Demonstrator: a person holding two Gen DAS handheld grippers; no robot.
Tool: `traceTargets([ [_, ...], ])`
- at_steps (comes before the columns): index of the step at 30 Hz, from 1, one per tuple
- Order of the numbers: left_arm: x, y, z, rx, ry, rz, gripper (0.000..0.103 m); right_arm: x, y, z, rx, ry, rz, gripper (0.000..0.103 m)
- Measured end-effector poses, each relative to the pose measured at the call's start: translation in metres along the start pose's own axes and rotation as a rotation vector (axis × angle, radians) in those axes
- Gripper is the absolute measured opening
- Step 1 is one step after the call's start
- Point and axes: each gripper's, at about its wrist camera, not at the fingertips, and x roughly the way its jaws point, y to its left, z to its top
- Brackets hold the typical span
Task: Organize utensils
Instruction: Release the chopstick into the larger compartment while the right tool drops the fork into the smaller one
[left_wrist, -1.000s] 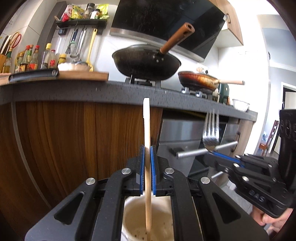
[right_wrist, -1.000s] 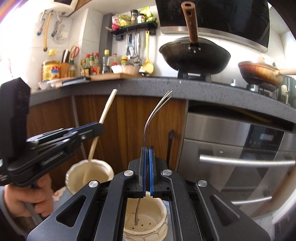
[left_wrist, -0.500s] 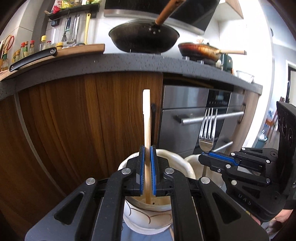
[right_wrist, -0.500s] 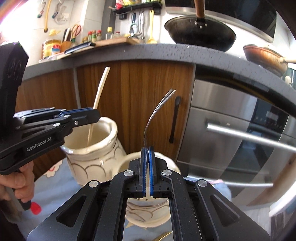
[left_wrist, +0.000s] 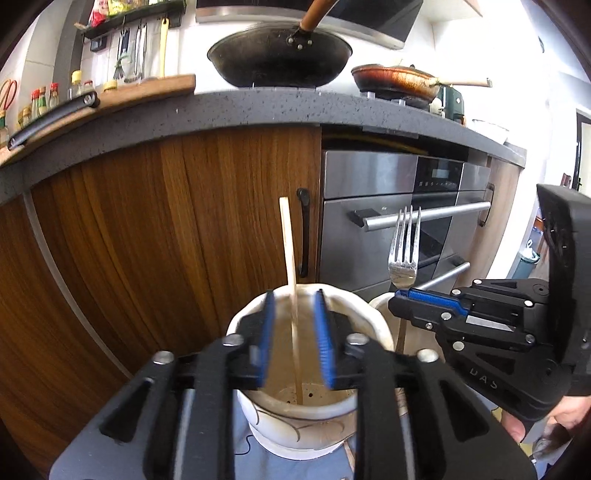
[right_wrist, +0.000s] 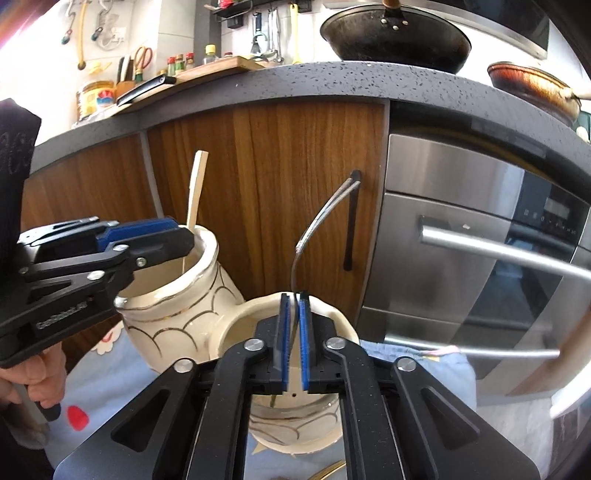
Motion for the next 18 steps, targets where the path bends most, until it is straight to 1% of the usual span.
traceTargets([
  [1, -0.004, 0.0, 0.0, 0.005, -0.013, 0.004, 0.04, -0.002, -0.001, -0.001, 0.0, -0.001, -0.001, 0.013],
  [2, -0.009, 0.0, 0.0, 0.009, -0.032, 0.006, 0.044, -0.004, -0.001, -0.002, 0.002, -0.001, -0.003, 0.018],
  [3, -0.013, 0.001, 0.0, 0.013, -0.043, 0.003, 0.045, -0.007, -0.003, -0.003, 0.006, -0.005, 0.002, 0.022],
  [7, -0.028, 0.005, -0.003, 0.009, -0.063, 0.005, 0.049, -0.022, -0.004, -0.008, 0.012, -0.022, 0.008, 0.024],
  [9, -0.035, 0.007, -0.007, 0.001, -0.07, 0.007, 0.053, -0.032, -0.005, -0.011, 0.018, -0.037, 0.009, 0.029],
  [15, -0.056, 0.014, -0.029, -0.036, -0.069, 0.01, 0.061, -0.061, -0.004, -0.026, 0.021, -0.052, 0.001, 0.032],
  [18, -0.067, 0.019, -0.045, -0.07, -0.062, 0.008, 0.065, -0.072, -0.003, -0.041, 0.029, -0.03, -0.007, 0.032],
])
